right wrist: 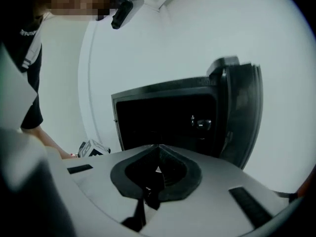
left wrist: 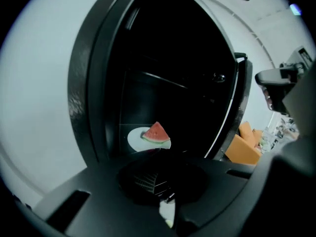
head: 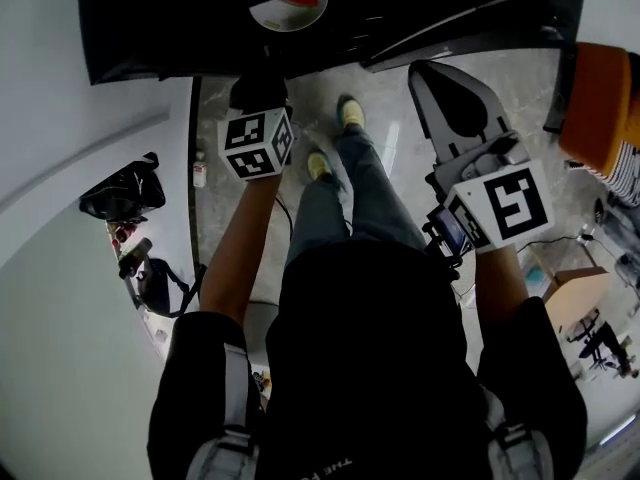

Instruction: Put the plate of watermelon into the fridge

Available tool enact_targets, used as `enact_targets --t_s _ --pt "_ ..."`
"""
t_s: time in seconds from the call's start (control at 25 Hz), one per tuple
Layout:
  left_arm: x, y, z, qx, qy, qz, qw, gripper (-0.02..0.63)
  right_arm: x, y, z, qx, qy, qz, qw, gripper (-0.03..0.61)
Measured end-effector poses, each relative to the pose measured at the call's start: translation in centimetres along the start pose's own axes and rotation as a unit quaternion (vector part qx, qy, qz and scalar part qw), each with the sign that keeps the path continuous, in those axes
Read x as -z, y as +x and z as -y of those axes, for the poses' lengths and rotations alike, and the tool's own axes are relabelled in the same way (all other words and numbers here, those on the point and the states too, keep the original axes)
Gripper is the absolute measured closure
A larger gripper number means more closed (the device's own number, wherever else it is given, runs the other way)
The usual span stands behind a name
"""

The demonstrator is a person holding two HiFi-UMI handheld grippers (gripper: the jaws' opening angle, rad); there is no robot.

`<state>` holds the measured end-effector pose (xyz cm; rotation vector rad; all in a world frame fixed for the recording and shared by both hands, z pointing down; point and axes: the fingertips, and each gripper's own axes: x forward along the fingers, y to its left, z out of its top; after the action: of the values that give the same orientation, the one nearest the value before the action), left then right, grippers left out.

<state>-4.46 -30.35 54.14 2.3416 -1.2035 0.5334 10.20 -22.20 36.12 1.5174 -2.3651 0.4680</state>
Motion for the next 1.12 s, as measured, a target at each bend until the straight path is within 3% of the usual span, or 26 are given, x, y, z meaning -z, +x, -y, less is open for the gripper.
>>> enact_targets --t_s 0.2,0.56,0.76,1.0,1.12 --pt "-2.9 -7.0 0.9 0.02 0.019 0.024 0.9993 0.604 -3.9 -4.3 -0.7 0.05 -0.044 0.026 0.997 0.569" --pt "-8.4 -19.0 4.2 0.08 0.046 0.074 0.993 0.604 -6.5 -15.4 -2.0 0.118 -0.058 0.037 0.991 0.569" --pt "-9.6 -23.1 5.3 0.102 0.024 0.098 0.9896 0.604 -6.1 -19.9 -1.7 0.16 -0.058 0.034 0.985 0.569" --pt "-8.7 -26.8 6.1 0.12 0.05 0.114 0.9849 0.604 -3.6 -21.9 -2.7 0.205 -0.059 0.006 0.977 0.569" --pt "-8.0 -27.8 6.1 0.121 0.052 0.125 0.9834 0.604 -3.3 -21.1 -4.4 0.198 -0.05 0.023 0.979 0.569"
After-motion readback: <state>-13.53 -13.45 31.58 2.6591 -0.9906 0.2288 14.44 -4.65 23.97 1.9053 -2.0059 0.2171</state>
